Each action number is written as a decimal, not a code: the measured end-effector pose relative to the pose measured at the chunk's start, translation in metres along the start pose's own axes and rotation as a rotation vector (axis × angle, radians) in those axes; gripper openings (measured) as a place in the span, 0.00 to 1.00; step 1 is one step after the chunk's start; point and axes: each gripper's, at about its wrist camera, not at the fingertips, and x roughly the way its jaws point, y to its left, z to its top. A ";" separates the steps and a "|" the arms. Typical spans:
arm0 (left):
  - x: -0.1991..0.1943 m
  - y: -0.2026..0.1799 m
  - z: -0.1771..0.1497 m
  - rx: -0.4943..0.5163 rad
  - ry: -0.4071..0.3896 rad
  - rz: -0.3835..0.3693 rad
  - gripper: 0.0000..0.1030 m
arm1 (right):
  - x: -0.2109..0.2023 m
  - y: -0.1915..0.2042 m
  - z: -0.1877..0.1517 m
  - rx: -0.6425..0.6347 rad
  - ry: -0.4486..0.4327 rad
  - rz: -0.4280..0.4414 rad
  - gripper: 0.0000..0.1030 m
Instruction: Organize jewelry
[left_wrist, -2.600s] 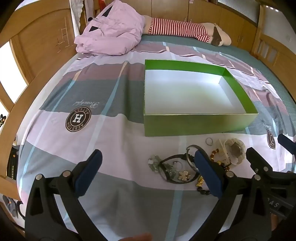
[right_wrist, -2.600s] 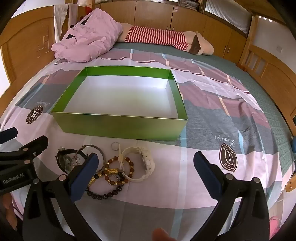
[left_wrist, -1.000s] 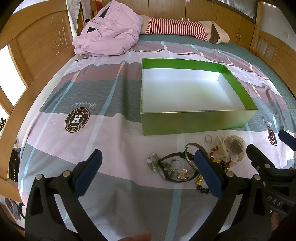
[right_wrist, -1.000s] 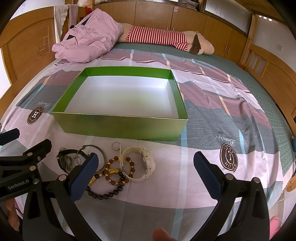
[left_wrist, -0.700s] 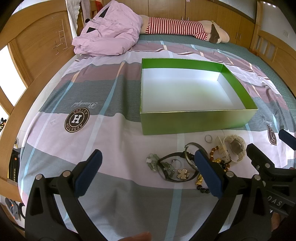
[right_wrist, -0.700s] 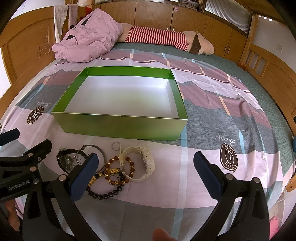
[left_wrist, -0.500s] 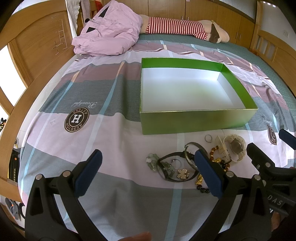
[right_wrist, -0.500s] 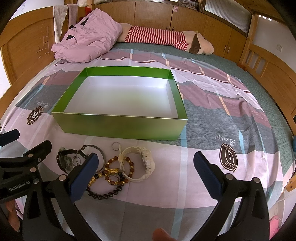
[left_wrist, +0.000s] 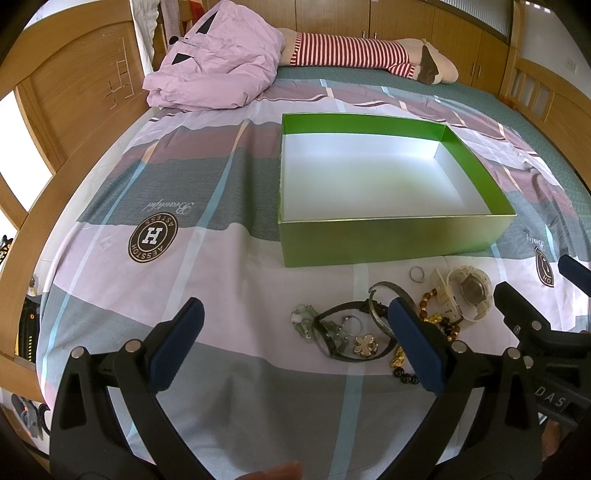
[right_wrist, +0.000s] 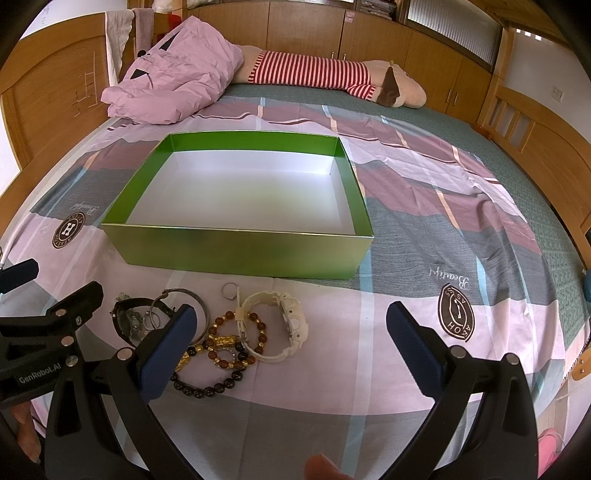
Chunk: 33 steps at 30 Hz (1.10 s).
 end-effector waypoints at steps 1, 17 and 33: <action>0.000 0.000 0.000 0.000 0.000 0.000 0.98 | 0.000 0.000 0.000 -0.001 -0.001 -0.001 0.99; -0.003 0.007 0.001 -0.028 -0.034 0.018 0.98 | -0.001 -0.013 -0.001 -0.020 -0.052 -0.159 0.99; 0.006 0.004 -0.002 -0.005 0.022 -0.024 0.90 | 0.024 -0.016 -0.009 -0.003 0.130 -0.071 0.68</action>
